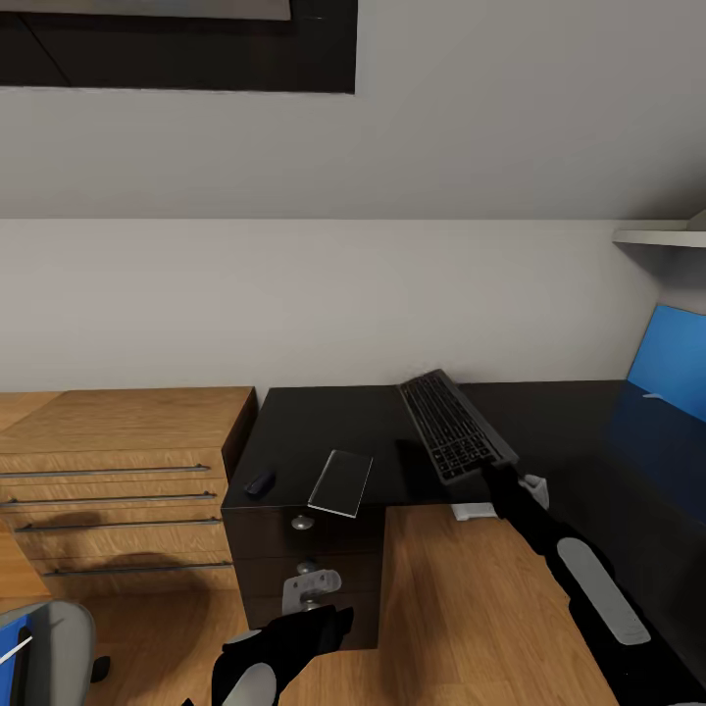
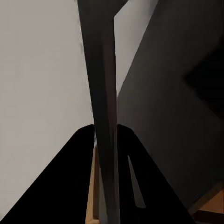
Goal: In the bedroom, organize the workspace by keeping the computer under the desk, ensuring the monitor is on the desk, placing the keyboard on the desk next to the monitor, placing the mouse on the desk next to the keyboard, moving the folder from the swivel chair onto the desk next to the mouse, stacking the notebook on top of the folder with the pen on top of the notebook, and positioning the swivel chair next to the desk.
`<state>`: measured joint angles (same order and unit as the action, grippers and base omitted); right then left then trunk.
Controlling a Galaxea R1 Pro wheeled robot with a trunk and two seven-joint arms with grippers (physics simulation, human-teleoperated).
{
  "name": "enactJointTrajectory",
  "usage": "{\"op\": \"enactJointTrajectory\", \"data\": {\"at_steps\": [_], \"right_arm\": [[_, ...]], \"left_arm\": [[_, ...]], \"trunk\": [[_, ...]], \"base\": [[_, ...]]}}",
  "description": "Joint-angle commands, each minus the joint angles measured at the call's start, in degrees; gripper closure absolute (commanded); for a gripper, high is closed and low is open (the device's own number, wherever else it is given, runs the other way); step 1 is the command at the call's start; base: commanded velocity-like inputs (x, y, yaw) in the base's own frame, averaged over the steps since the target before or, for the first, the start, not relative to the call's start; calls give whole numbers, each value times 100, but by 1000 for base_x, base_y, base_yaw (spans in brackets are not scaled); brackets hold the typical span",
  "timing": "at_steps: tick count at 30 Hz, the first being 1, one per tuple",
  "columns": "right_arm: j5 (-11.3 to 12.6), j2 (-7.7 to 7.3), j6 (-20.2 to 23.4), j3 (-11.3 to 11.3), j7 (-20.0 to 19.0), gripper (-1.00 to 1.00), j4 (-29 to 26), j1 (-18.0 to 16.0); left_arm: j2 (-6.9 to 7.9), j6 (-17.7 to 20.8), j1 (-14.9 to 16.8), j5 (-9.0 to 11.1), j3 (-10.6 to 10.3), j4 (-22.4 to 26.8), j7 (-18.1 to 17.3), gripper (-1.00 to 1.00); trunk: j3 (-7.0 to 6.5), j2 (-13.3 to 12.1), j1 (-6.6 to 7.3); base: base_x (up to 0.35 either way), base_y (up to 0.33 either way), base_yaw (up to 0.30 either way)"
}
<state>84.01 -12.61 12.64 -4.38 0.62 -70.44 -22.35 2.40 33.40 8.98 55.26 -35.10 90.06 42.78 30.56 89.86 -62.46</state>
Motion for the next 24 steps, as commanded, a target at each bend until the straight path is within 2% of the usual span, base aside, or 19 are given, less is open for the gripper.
{"op": "enactJointTrajectory", "data": {"at_steps": [1,2,3,5,9,11,13,24], "right_arm": [[141,-5,7,-4,306,100,-285,99],[274,-5,8,-3,563,100,-514,186],[353,-5,7,-3,667,100,-607,223],[662,-5,4,-2,923,100,-851,315],[1253,-5,7,-2,1067,100,-987,372],[1420,-5,5,-2,1072,100,-999,377],[1500,-5,-1,-2,1069,100,-993,380],[1573,8,-20,-2,1059,100,-974,381]], "left_arm": [[5,0,7,47,-9,9,54,-100],[6,0,7,47,-8,10,55,-100],[6,0,7,47,-7,10,55,-100],[6,0,7,47,-6,11,55,-100],[7,3,7,46,-6,11,60,-100],[7,1,7,46,-2,9,62,-100],[7,4,7,46,2,10,63,-100],[2,7,7,46,-1,6,60,-100]], "trunk": [[6,3,0],[6,3,0],[6,3,0],[6,3,0],[6,3,0],[6,3,0],[6,3,0],[6,3,0]], "base": [[0,0,0],[0,0,0],[0,0,0],[0,0,0],[-153,0,0],[-297,0,0],[-320,0,0],[-335,0,0]]}}
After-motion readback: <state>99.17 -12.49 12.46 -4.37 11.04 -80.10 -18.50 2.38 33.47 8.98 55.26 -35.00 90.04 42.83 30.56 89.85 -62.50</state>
